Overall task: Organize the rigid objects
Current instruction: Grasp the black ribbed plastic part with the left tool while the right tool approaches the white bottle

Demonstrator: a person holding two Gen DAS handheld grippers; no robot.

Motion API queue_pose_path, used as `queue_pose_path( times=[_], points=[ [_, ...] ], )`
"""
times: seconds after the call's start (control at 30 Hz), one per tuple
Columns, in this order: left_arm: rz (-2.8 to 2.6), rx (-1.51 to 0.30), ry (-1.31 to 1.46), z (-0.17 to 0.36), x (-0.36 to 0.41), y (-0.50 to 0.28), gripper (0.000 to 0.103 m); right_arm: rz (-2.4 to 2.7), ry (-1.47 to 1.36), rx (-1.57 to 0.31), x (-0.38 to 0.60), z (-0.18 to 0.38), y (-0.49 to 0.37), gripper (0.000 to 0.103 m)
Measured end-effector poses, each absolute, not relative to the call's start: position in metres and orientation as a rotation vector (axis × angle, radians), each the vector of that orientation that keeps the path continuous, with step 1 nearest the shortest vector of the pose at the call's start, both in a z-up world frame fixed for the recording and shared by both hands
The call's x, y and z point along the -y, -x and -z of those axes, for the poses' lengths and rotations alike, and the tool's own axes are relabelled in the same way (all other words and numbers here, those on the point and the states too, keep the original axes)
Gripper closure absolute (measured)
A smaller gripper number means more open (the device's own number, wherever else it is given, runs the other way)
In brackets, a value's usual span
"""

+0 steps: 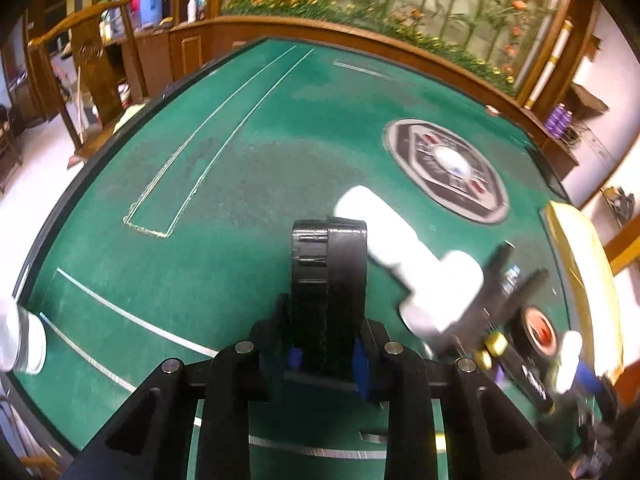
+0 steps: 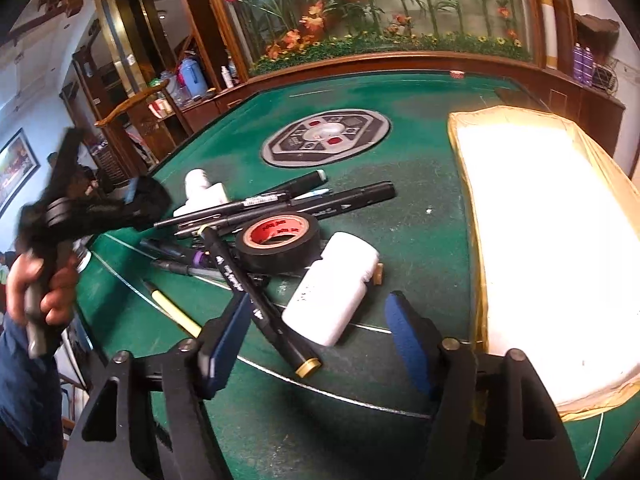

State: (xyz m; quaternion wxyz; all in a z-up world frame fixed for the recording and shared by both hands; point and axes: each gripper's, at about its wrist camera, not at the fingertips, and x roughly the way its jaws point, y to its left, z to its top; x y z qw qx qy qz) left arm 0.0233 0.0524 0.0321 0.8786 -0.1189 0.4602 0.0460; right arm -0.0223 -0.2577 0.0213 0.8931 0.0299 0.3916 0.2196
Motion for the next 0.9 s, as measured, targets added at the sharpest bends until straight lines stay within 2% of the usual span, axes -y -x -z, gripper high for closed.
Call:
queue_pose_path(
  times=[0.13,0.2,0.27,0.5,0.6,0.9],
  points=[
    [-0.071,-0.915,0.215,-0.043,-0.040,-0.004,0.075,-0.444,-0.120,-0.835,0.260,-0.027,0.017,0.039],
    [-0.055,-0.897,0.213,-0.048,-0.035,0.005,0.075,-0.432,-0.142,-0.854,0.258,-0.030,0.013,0.051],
    [-0.037,-0.889,0.205,-0.050,-0.029,0.010,0.075,-0.416,-0.153,-0.892,0.256,-0.030,0.008,0.054],
    [-0.008,-0.865,0.169,-0.054,-0.014,0.031,0.075,-0.347,-0.144,-0.988,0.246,-0.022,-0.001,0.055],
    [0.001,-0.842,0.142,-0.057,-0.008,0.035,0.075,-0.325,-0.128,-1.022,0.242,-0.015,-0.005,0.060],
    [0.059,-0.818,0.150,-0.059,-0.006,0.034,0.075,-0.376,-0.157,-0.977,0.243,-0.017,0.001,0.065]
  ],
)
